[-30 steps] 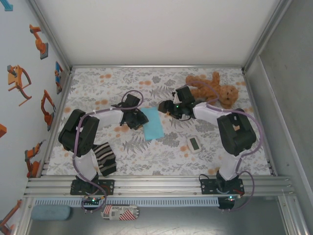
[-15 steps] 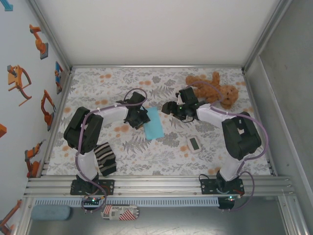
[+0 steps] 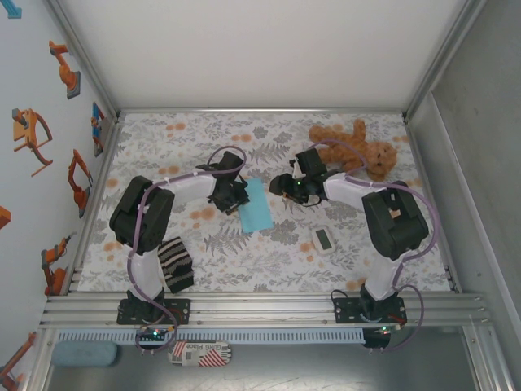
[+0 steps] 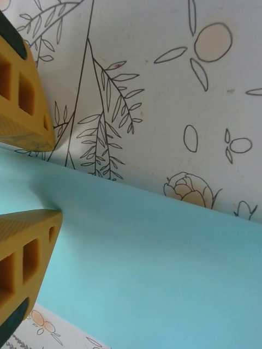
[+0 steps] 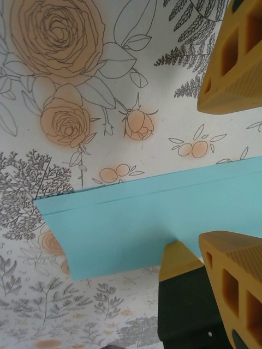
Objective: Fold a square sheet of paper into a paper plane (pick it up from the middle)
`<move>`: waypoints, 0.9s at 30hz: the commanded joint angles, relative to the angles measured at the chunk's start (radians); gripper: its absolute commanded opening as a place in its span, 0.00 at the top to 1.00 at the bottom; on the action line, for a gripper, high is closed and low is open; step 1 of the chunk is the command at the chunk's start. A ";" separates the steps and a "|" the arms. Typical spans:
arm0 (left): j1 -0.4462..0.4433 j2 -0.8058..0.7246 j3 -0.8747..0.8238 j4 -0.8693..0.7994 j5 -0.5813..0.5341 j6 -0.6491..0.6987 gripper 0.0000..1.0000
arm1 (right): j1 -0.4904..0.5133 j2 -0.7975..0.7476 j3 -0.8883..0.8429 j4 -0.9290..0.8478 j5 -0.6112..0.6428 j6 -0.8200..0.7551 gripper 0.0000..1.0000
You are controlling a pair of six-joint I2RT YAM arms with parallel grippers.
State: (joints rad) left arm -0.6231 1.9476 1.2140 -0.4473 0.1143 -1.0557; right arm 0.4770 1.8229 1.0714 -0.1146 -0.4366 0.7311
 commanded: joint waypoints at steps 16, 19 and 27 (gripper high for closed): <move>-0.027 0.303 -0.043 -0.082 -0.030 -0.007 0.54 | -0.006 0.040 -0.002 0.036 -0.050 -0.018 0.44; -0.029 0.315 -0.031 -0.088 -0.029 0.018 0.54 | -0.005 0.038 -0.004 0.041 -0.059 -0.016 0.44; -0.037 0.336 -0.025 -0.113 -0.037 0.086 0.52 | -0.006 0.038 -0.006 0.041 -0.054 -0.016 0.44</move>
State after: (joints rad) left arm -0.6342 2.0056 1.3098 -0.5465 0.1081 -1.0138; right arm 0.4770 1.8515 1.0714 -0.0879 -0.4824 0.7307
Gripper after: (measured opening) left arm 0.478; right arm 0.564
